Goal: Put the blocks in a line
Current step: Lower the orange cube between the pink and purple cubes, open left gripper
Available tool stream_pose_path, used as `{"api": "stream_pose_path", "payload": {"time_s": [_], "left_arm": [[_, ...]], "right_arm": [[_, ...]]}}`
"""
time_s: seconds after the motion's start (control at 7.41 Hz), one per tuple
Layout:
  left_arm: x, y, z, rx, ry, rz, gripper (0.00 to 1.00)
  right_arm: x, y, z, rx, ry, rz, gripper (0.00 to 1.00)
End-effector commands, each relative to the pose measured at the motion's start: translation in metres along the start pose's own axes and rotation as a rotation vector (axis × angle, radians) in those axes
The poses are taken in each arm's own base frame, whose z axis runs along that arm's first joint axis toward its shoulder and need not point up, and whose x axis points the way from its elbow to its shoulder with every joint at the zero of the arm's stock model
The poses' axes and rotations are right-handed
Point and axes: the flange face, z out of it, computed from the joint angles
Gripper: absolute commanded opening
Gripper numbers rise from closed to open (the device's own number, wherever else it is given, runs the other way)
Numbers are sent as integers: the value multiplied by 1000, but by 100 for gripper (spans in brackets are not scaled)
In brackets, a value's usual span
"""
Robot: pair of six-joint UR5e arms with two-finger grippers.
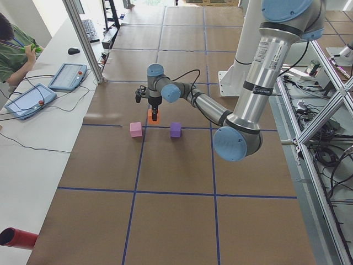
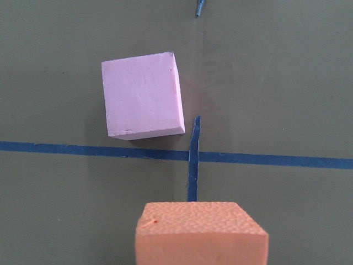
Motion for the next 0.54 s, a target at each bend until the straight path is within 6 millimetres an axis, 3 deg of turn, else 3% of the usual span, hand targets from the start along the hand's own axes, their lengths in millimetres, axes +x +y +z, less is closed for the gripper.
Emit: {"api": "stream_pose_path", "payload": {"time_s": [0.0, 0.4], "left_arm": [[-8, -3, 20, -30, 0, -7, 0], [-23, -5, 43, -26, 16, 2, 0]], "right_arm": [[0, 0, 0, 0, 0, 0, 100], [0, 0, 0, 0, 0, 0, 100]]}}
